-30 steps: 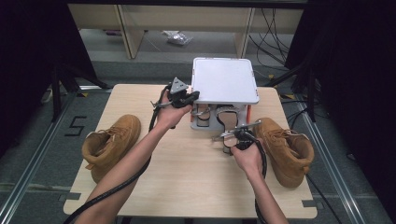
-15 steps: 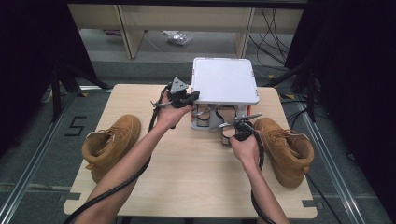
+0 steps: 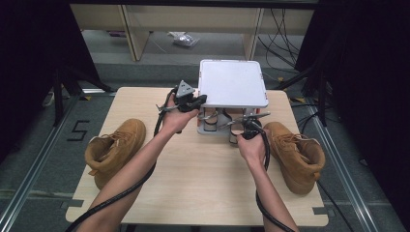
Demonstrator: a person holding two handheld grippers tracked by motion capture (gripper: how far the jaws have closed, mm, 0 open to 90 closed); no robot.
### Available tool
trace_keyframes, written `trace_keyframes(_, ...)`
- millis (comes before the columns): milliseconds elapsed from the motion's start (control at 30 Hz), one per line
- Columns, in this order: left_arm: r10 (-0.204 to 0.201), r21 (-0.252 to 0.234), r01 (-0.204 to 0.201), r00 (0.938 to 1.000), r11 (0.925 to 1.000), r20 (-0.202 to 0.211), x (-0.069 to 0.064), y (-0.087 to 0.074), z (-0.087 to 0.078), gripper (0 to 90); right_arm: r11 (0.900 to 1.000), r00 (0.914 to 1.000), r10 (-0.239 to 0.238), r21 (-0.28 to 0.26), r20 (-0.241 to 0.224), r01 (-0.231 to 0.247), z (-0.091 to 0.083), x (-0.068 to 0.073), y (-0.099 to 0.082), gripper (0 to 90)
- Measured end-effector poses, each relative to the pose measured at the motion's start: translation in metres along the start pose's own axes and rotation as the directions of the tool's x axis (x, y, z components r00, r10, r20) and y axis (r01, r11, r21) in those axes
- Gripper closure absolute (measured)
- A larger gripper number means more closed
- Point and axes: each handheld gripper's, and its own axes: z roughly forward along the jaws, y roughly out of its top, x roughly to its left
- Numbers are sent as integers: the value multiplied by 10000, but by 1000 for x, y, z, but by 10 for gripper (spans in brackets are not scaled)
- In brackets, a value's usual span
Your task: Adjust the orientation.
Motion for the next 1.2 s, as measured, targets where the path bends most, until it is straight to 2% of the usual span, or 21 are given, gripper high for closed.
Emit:
trace_keyframes(67,-11,7,11,10000,10000,-1,0,0,0,900,9999,9999,-84,-83,93,85,-1,-1,1,900)
trace_keyframes(133,-39,1,39,10000,10000,3,0,0,0,900,9998,9998,91,-150,204,-88,-2,-1,3,900)
trace_keyframes(200,-41,-11,41,10000,10000,15,0,0,0,900,9966,9962,813,-140,324,-809,-3,4,3,900)
trace_keyframes(233,-44,-11,44,10000,10000,14,0,0,0,900,9996,9990,131,-268,431,-119,-2,-2,4,900)
trace_keyframes(367,-29,15,29,10000,10000,32,0,0,0,900,9983,9969,518,-313,596,-500,-2,-4,5,900)
trace_keyframes(400,-43,15,43,10000,10000,32,0,0,0,900,9993,9979,191,-338,611,-171,-1,-7,5,900)
trace_keyframes(467,-39,9,39,10000,10000,30,0,0,0,900,9991,9974,308,-313,655,-288,0,-6,4,900)
trace_keyframes(533,-41,-4,41,10000,10000,25,0,0,0,900,9994,9964,209,-294,825,-185,1,-5,3,900)
trace_keyframes(567,-40,-5,40,10000,10000,21,0,0,0,900,9997,9975,98,-240,701,-81,3,-6,3,900)
trace_keyframes(600,-29,-6,29,10000,10000,21,0,0,0,900,9996,9972,222,-211,716,-207,3,-5,2,900)
trace_keyframes(700,-21,-2,21,10000,10000,17,0,0,0,900,9998,9973,47,-186,727,-33,4,-7,2,892)
trace_keyframes(767,-33,4,33,10000,10000,15,0,0,0,900,9998,9973,34,-205,735,-19,4,-5,2,831)
trace_keyframes(800,-42,-5,42,10000,10000,21,0,0,0,900,9998,9980,-141,-154,610,151,4,-5,3,801)
trace_keyframes(867,-36,4,36,10000,10000,21,0,0,0,900,9996,9951,-184,-207,969,205,1,-1,2,722)
trace_keyframes(900,-40,-1,40,10000,10000,26,0,0,0,900,9994,9957,-273,-195,884,292,0,-2,3,666)
trace_keyframes(1000,-27,-2,27,10000,10000,22,0,0,0,900,9982,9920,-96,-577,1260,170,-6,1,3,555)
trace_keyframes(1033,-30,-2,30,10000,10000,28,0,0,0,900,9963,9893,-268,-769,1433,381,-6,0,3,523)
trace_keyframes(1067,-12,8,12,10000,10000,33,0,0,0,900,9953,9892,-433,-797,1397,548,-6,-1,4,482)
trace_keyframes(1100,-2,16,2,10000,10000,34,0,0,0,900,9959,9891,-284,-805,1444,404,-6,1,6,452)
trace_keyframes(1167,-14,11,14,10000,10000,33,0,0,0,900,9914,9853,-696,-992,1560,857,-1,-2,8,418)
trace_keyframes(1200,-4,9,4,10000,10000,29,0,0,0,900,9933,9855,-516,-941,1616,674,1,-1,10,407)
